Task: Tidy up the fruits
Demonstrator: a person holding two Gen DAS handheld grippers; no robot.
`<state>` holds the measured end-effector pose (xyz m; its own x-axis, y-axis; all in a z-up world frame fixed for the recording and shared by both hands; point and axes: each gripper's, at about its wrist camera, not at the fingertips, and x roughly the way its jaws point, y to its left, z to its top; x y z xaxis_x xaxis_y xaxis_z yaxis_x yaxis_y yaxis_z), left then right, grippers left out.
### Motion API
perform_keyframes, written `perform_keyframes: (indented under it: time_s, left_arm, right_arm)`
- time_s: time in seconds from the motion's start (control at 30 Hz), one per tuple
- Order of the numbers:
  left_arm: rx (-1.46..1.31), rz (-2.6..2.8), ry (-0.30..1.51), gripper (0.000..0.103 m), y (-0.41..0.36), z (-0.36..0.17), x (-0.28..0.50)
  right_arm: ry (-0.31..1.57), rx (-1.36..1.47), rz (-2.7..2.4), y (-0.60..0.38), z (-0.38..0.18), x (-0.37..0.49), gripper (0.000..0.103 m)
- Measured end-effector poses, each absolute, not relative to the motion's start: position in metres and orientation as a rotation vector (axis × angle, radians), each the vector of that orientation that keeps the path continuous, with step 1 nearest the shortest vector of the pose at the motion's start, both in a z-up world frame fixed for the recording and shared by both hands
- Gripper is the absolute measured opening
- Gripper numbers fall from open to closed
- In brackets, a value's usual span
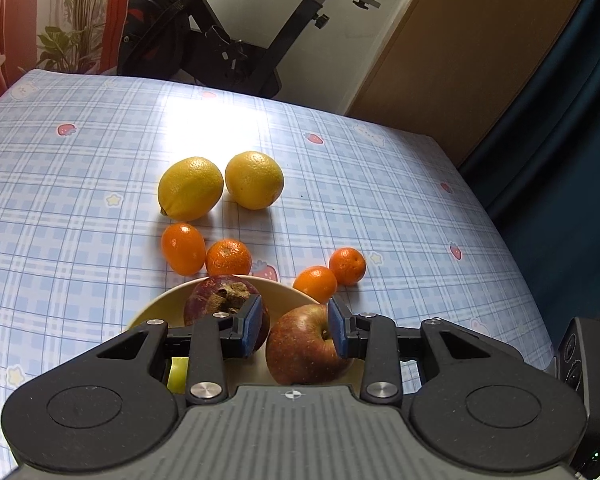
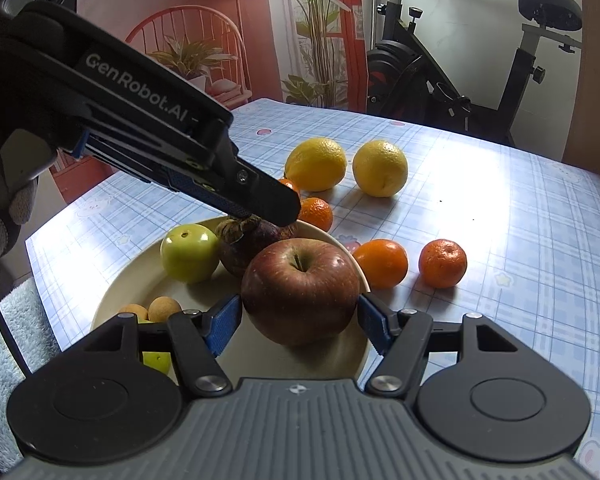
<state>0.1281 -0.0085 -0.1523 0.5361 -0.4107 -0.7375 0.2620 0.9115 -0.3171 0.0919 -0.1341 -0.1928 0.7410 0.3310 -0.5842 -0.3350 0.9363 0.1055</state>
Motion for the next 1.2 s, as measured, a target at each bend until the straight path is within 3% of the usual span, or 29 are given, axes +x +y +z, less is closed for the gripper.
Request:
perform_keyframes:
  time_s: [0.73,1.2]
  left_arm:
    - [-0.170,-0.112,0.682,0.038,0.052,-0.117,0.100]
    - [-0.186,-0.079,0.755,0.038,0.051,-0.139,0.129]
  right_arm:
    - [0.540,0.032,0.257,-0.167,-0.153,0.084,0.067]
    - [0.527,0.063,0.214,-0.216,-0.181,0.119,0.063]
